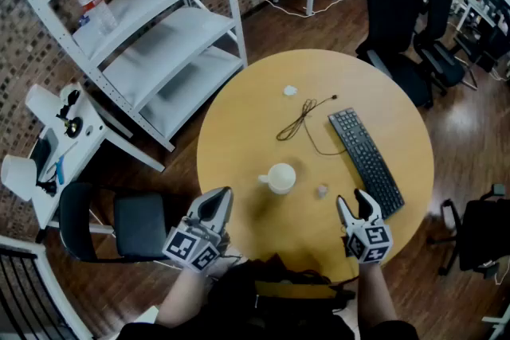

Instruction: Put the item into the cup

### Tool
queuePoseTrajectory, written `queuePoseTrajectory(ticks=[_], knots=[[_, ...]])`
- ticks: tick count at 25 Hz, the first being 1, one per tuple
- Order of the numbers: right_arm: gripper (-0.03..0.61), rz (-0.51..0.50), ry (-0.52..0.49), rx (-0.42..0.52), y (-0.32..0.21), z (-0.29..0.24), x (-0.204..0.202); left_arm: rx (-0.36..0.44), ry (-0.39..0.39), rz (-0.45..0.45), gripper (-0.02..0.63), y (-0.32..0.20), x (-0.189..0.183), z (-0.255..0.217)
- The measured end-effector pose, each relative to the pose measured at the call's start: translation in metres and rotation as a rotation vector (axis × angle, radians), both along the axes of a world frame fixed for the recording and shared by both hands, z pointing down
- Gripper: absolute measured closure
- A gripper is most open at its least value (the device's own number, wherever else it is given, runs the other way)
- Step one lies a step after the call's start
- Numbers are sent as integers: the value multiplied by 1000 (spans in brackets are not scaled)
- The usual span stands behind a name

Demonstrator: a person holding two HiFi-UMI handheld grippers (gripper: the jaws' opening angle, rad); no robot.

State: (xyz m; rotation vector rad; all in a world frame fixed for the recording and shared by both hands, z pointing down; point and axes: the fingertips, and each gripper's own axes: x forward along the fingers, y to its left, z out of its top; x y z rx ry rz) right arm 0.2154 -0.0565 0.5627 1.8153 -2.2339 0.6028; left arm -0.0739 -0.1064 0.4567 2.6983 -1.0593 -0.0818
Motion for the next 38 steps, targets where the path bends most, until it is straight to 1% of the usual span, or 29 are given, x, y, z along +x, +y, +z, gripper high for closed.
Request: queuePoseTrajectory(ticks=[1,3,5,7,12,16,17,18,19,20,21,22,24,26,28,32,35,38], knots=[[345,3,27,-21,-10,9,0,-3,10,6,620,-4,1,0],[345,11,67,-66,-29,29,2,-8,23,17,620,-10,3,1],[345,22,70,-116,-45,51,2,-17,18,16,620,-14,-1,6],[345,23,74,-167,-56,74,-1,-35,0,0,620,-17,-13,14],[345,19,137,-299,-67,125,-5,-90,-30,-69,620,-23,-49,33],[345,32,181,-356,-67,142,-7,-113,-22,-69,620,-27,-50,40],[370,34,202,-373,-66,146,-7,-117,-19,-62,620,-27,-47,41],[370,37,221,-384,-66,149,-7,-120,-17,-53,620,-28,-45,42],[408,42,236,-389,-65,151,-6,-120,-16,-43,620,-28,-42,43],[416,48,244,-390,-64,150,-6,-119,-15,-33,620,-29,-40,43],[455,55,245,-390,-64,150,-6,-118,-14,-25,620,-30,-38,43],[483,60,241,-390,-63,149,-6,-117,-13,-20,620,-31,-38,43],[488,60,228,-380,-62,144,-8,-113,-12,-18,620,-33,-37,42],[491,55,216,-344,-64,130,-10,-103,-7,-18,620,-37,-37,40],[491,49,204,-287,-70,106,-13,-93,2,-19,620,-39,-37,38],[491,7,166,-143,-93,51,-27,-68,21,-43,620,-42,-41,29],[491,-42,136,-48,-110,10,-47,-47,37,-60,620,-41,-45,22],[491,-106,118,15,-119,-17,-75,-37,55,-81,620,-39,-54,17]])
